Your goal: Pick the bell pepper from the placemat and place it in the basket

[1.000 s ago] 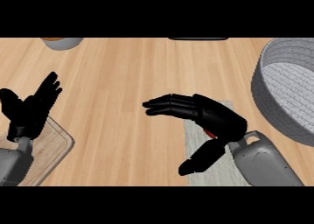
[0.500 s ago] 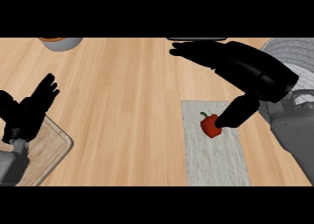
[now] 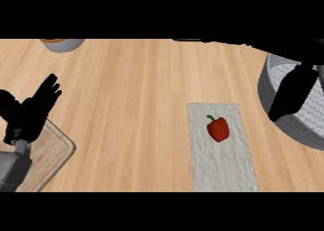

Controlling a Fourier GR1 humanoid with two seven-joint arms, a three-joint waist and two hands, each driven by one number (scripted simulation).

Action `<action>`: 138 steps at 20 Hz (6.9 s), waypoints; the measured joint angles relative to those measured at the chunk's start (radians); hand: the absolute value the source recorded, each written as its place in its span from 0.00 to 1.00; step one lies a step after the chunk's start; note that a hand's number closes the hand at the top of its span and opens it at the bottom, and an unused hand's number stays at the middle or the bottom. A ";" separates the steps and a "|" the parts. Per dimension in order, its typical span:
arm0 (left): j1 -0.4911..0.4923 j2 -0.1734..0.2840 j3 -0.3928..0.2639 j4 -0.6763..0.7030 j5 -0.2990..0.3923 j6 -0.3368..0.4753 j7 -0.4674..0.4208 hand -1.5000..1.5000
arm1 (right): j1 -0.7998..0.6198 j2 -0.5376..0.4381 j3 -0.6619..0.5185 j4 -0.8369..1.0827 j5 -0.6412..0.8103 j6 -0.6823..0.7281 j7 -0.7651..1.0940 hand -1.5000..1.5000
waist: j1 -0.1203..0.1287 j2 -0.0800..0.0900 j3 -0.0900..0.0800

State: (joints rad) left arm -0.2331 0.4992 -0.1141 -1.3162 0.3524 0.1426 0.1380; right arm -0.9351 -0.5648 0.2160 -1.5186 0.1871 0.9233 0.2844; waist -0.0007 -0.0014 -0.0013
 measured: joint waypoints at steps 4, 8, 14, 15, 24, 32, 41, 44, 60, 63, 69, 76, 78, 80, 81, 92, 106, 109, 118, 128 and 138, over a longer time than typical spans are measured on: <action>0.020 -0.012 0.010 -0.016 -0.013 -0.002 -0.004 0.50 | 0.053 -0.045 -0.065 -0.005 -0.068 0.062 -0.039 0.00 | -0.001 -0.001 0.001; 0.036 -0.022 0.019 -0.021 -0.029 -0.010 -0.011 0.50 | 0.123 -0.082 -0.129 0.005 -0.083 0.084 -0.126 0.00 | 0.001 0.001 0.001; 0.018 -0.039 0.039 -0.005 -0.051 -0.024 -0.002 0.50 | 0.256 -0.081 -0.181 -0.008 -0.011 0.043 -0.294 0.00 | 0.002 0.002 0.002; 0.009 -0.046 0.036 -0.003 -0.058 -0.022 0.004 0.50 | 0.285 -0.074 -0.171 -0.008 0.022 0.022 -0.330 0.00 | 0.002 0.003 0.002; 0.000 -0.062 0.067 0.003 -0.085 -0.050 0.017 0.50 | 0.410 0.033 -0.092 0.116 0.262 -0.228 -0.596 0.00 | 0.010 0.004 0.002; 0.020 -0.086 0.085 -0.054 -0.112 -0.051 0.050 0.50 | 0.439 0.180 -0.044 0.287 0.373 -0.391 -0.696 0.00 | 0.010 0.003 0.002; 0.028 -0.109 0.124 -0.059 -0.139 -0.085 0.052 0.50 | 0.379 0.248 0.006 0.463 0.537 -0.464 -0.718 0.00 | 0.009 0.003 0.002; 0.043 -0.114 0.141 -0.069 -0.151 -0.099 0.050 0.50 | 0.362 0.240 -0.001 0.514 0.573 -0.468 -0.757 0.00 | 0.008 0.003 0.002; 0.027 -0.164 0.202 -0.048 -0.213 -0.146 0.057 0.50 | 0.420 0.223 -0.037 0.544 0.641 -0.462 -0.924 0.00 | 0.003 0.002 0.001; 0.010 -0.165 0.222 -0.020 -0.219 -0.163 0.045 0.50 | 0.423 0.239 -0.034 0.555 0.668 -0.486 -0.929 0.00 | 0.003 0.002 0.001; 0.039 -0.191 0.225 -0.046 -0.245 -0.163 0.042 0.50 | 0.441 0.272 -0.031 0.558 0.731 -0.531 -0.905 0.00 | 0.004 0.002 0.001; 0.034 -0.197 0.242 -0.071 -0.243 -0.185 0.070 0.50 | 0.433 0.291 -0.001 0.604 0.822 -0.604 -0.929 1.00 | 0.006 0.002 0.001; 0.030 -0.203 0.243 -0.062 -0.254 -0.184 0.066 0.50 | 0.432 0.296 0.007 0.622 0.849 -0.634 -0.945 1.00 | 0.006 0.001 0.001; 0.017 -0.204 0.250 -0.049 -0.256 -0.187 0.069 0.50 | 0.443 0.306 0.010 0.619 0.871 -0.661 -0.948 1.00 | 0.004 -0.001 -0.001; 0.005 -0.204 0.251 -0.045 -0.262 -0.188 0.074 0.50 | 0.442 0.310 0.009 0.617 0.878 -0.662 -0.947 1.00 | 0.004 -0.001 -0.001; 0.023 -0.210 0.260 -0.070 -0.267 -0.182 0.078 0.50 | 0.371 0.454 -0.304 0.710 0.814 -0.815 -0.376 1.00 | -0.007 0.006 -0.001; -0.045 -0.235 0.195 -0.065 -0.279 -0.219 0.086 0.50 | 0.008 0.561 -0.447 0.772 0.772 -1.505 0.351 1.00 | 0.121 0.027 0.002; -0.049 -0.242 0.190 -0.061 -0.287 -0.210 0.091 0.50 | -0.083 0.562 -0.402 0.827 0.846 -1.636 0.447 1.00 | 0.118 0.024 0.000; -0.043 -0.239 0.208 -0.051 -0.296 -0.188 0.090 0.50 | -0.372 0.536 -0.386 1.026 1.119 -1.695 0.762 1.00 | 0.070 0.017 -0.002; -0.037 -0.237 0.224 -0.053 -0.292 -0.184 0.095 0.50 | -0.517 0.415 -0.431 1.156 1.266 -1.675 0.833 1.00 | 0.051 0.017 -0.001; -0.015 -0.228 0.239 -0.058 -0.285 -0.197 0.081 0.50 | -0.539 0.248 -0.461 1.250 1.367 -1.638 0.881 1.00 | 0.044 0.017 0.000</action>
State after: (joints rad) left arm -0.2480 0.2712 0.1245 -1.3744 0.0677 -0.0540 0.2195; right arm -1.4738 -0.3169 -0.2450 -0.2688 1.5541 -0.7150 1.1652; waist 0.0434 0.0156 -0.0017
